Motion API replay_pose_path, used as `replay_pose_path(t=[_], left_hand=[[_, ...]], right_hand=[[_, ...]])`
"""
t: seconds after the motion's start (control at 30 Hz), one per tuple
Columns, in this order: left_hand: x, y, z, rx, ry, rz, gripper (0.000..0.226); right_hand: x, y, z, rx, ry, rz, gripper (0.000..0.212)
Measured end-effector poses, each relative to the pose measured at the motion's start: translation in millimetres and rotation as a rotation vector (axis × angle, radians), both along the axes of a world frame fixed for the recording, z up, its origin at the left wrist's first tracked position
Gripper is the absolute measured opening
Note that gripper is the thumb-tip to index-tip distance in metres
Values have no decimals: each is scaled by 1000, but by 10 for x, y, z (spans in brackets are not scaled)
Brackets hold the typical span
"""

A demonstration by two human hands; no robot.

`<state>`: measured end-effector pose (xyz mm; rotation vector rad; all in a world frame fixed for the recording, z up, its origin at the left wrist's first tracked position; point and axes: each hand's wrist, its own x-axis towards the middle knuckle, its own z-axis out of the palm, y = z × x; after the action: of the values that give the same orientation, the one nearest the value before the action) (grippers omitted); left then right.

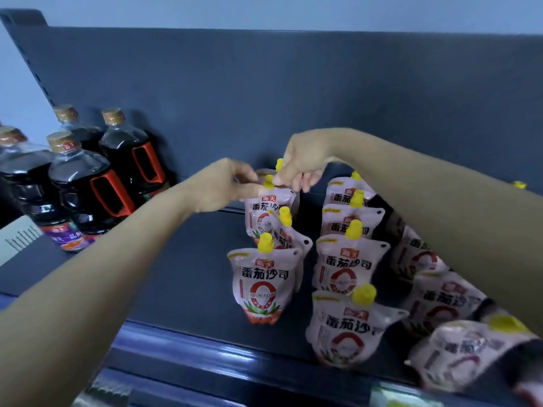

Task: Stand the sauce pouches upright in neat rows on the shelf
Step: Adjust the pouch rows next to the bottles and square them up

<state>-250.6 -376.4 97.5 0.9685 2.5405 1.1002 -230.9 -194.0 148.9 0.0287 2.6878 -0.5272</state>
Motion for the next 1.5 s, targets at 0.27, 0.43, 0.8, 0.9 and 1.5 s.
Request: replay_pose_path(t=[0.27, 0.43, 0.8, 0.9, 1.5], left_hand=[[423, -248, -275, -277, -149, -322, 23], [507, -326, -370, -281, 5, -284, 23], [642, -556, -413, -250, 35, -351, 17], [646, -575, -420, -238, 34, -354, 17], [250, -415, -327, -102, 27, -115, 11]], right_hand=[[400, -396, -260, 178, -129, -43, 22], [511, -548, -364, 345, -2, -50, 31], [533, -852, -345, 321, 17, -22, 38], [524, -888, -344, 359, 34, 20, 38], [554, -512, 17, 107, 113, -146, 30]])
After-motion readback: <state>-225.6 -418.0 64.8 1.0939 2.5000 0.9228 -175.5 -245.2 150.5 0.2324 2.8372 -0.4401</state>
